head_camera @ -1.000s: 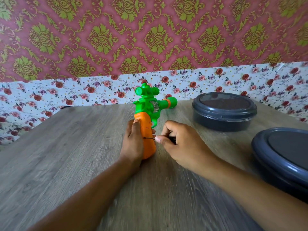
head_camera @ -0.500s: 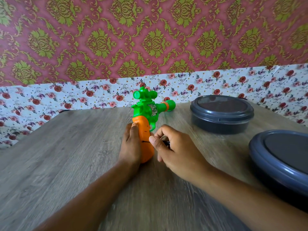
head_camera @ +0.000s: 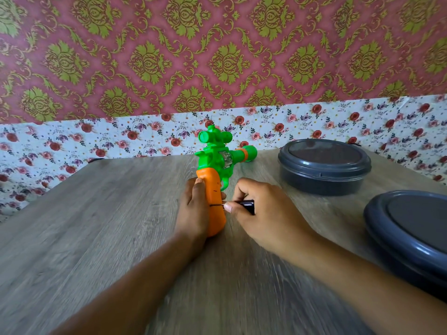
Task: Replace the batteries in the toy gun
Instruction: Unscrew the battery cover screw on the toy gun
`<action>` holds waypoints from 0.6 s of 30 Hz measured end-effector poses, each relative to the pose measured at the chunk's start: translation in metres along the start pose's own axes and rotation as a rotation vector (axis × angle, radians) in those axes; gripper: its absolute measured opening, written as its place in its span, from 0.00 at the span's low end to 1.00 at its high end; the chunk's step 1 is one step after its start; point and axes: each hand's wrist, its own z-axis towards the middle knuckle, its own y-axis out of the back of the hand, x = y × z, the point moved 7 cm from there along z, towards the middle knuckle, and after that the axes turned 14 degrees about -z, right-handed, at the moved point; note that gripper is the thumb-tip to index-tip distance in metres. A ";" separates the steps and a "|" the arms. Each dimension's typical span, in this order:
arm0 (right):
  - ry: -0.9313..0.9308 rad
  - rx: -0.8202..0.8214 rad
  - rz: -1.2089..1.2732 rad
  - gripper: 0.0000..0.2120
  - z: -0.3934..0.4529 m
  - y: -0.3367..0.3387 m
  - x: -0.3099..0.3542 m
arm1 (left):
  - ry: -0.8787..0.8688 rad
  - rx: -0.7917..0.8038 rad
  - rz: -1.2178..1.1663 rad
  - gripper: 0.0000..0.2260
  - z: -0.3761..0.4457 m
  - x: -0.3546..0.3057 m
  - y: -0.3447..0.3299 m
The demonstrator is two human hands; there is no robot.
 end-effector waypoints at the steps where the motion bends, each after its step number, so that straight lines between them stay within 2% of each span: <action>1: -0.001 -0.008 0.021 0.10 0.000 0.000 0.000 | -0.001 0.003 0.006 0.14 0.000 0.001 0.000; 7: -0.053 0.011 0.182 0.08 0.000 -0.007 -0.008 | -0.008 -0.017 0.036 0.14 0.002 0.001 0.003; 13: -0.034 0.058 -0.081 0.20 -0.001 -0.010 -0.008 | -0.015 -0.021 0.043 0.13 0.002 0.002 0.004; 18: 0.003 0.038 -0.009 0.12 0.002 -0.008 -0.005 | -0.013 -0.005 0.021 0.13 0.001 0.001 0.002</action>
